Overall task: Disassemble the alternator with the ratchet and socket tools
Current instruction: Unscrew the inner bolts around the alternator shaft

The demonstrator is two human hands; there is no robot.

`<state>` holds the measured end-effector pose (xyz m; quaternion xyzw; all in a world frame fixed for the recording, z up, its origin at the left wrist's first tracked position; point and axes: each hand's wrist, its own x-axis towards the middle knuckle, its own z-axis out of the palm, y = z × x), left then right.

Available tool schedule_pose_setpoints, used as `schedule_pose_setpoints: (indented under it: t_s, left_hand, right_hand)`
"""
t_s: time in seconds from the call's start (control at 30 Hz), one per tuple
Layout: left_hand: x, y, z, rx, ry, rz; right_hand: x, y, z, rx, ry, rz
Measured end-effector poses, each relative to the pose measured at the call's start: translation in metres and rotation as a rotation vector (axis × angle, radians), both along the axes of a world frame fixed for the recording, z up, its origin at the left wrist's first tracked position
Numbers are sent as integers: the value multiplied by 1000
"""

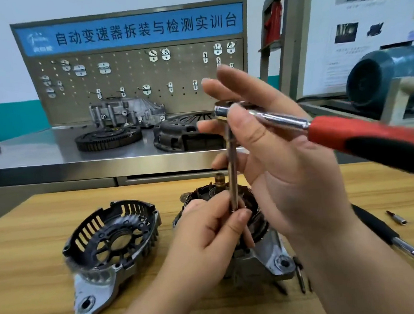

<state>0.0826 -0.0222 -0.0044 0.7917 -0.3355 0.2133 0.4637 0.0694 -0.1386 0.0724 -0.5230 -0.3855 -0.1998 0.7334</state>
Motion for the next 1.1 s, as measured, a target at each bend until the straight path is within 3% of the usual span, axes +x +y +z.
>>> schedule_pose_setpoints:
  t_s: [0.1, 0.37, 0.5, 0.67, 0.93, 1.1]
  left_hand:
    - [1, 0, 0, -17, 40, -15]
    - [0, 2, 1, 78, -23, -11]
    - [1, 0, 0, 43, -42, 14]
    - [0, -3, -1, 55, -50, 67]
    - [-1, 0, -1, 32, -44, -1]
    - [0, -2, -1, -3, -63, 8]
  right_hand:
    - [0, 1, 0, 10, -10, 8]
    - [4, -4, 2, 86, 326, 399]
    - [3, -1, 1, 68, 261, 362]
    - [0, -4, 4, 54, 70, 109]
    - [4, -4, 5, 113, 289, 400]
    - [5, -2, 1, 71, 291, 383]
